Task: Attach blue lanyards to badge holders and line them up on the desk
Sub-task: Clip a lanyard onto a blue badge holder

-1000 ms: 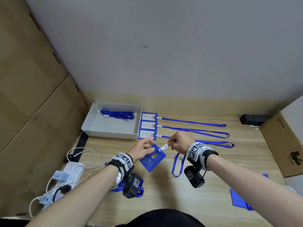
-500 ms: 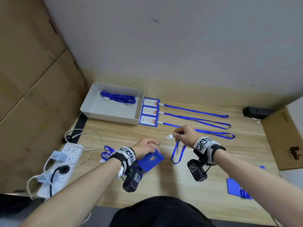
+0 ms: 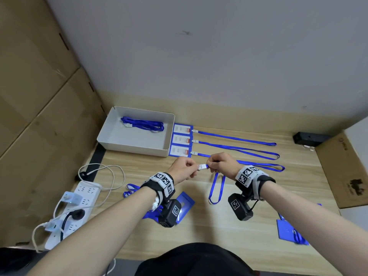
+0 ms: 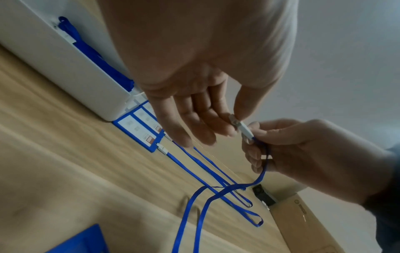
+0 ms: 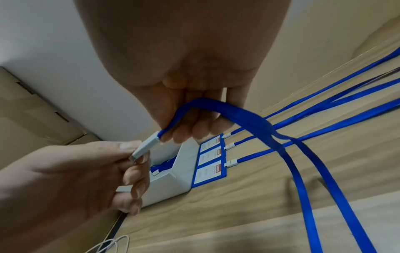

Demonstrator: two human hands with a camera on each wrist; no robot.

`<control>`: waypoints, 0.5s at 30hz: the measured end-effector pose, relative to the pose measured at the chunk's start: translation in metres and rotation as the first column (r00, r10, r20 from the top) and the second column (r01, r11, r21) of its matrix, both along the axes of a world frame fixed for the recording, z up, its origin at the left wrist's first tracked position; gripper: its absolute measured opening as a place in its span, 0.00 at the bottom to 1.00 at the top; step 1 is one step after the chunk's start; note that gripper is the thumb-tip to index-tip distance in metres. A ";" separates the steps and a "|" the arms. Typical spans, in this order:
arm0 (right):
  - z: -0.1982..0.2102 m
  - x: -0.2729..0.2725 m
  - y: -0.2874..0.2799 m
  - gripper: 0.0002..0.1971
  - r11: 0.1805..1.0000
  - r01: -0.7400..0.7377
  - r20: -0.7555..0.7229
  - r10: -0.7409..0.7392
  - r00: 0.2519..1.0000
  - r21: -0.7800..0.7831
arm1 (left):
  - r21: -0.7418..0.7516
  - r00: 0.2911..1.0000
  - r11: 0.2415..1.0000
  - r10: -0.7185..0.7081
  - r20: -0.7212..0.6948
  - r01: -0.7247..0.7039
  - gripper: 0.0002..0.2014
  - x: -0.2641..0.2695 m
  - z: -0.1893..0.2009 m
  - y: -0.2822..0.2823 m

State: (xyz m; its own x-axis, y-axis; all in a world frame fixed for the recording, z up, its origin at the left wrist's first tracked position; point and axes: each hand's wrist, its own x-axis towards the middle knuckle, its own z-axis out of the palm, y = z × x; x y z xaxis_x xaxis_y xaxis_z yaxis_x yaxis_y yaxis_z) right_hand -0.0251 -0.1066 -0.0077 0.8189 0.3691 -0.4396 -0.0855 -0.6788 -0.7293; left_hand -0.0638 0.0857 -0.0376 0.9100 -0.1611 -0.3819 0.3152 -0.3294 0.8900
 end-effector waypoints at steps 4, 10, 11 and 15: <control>-0.008 -0.002 0.002 0.13 1.000 -0.013 -0.073 0.014 0.997 0.026 | 0.196 0.994 0.979 -0.076 0.078 0.060 0.10 0.005 0.002 0.009; 0.002 0.002 0.011 0.14 0.999 -0.033 -0.137 0.036 0.990 0.027 | 0.539 0.978 0.842 -0.122 0.169 0.012 0.12 0.022 0.018 0.035; 0.007 0.003 0.012 0.14 0.999 -0.043 -0.112 0.044 0.993 0.009 | 0.582 0.979 0.813 -0.116 0.170 -0.005 0.12 0.026 0.021 0.041; 0.016 0.012 0.001 0.16 0.999 -0.045 -0.122 0.044 0.992 -0.012 | 0.657 0.984 0.752 -0.078 0.158 -0.046 0.09 0.038 0.031 0.070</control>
